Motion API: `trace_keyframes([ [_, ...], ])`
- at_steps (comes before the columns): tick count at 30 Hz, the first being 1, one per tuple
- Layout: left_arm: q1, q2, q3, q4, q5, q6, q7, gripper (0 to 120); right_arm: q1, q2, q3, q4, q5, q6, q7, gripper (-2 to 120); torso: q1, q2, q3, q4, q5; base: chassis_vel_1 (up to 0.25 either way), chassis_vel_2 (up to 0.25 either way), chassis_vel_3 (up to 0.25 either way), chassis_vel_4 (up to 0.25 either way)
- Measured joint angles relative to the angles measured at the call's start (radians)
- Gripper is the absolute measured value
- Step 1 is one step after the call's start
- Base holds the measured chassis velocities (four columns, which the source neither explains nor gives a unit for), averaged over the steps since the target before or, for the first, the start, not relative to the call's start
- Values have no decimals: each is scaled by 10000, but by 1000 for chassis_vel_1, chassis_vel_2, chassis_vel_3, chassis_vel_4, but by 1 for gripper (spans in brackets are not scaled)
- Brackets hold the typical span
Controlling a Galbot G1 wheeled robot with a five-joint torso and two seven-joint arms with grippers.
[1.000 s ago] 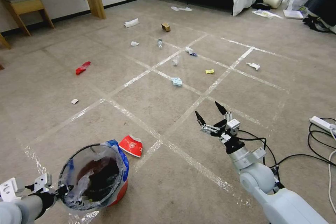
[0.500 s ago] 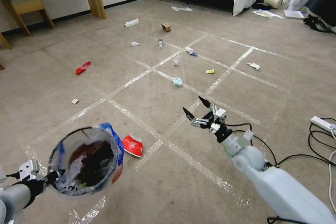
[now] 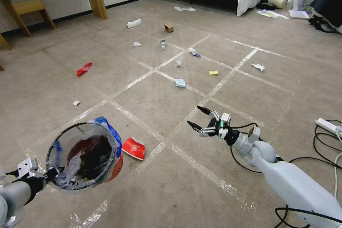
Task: Pick up the trash bin and place the garbage on the floor into it.
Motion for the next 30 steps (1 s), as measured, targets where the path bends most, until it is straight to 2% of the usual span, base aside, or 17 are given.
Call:
trace_keyframes([
  [9,146,-177,-20,-81,201,-5,57,0,-60,-109,164,150,22,42,90,100,0,0,0,0,0,0,0,0,0],
  [30,118,-124,-178,-6,232,-151,-39,0,-180,-69,258,244,-238,183,225,100,-1,0,0,0,-1,0,0,0,0],
])
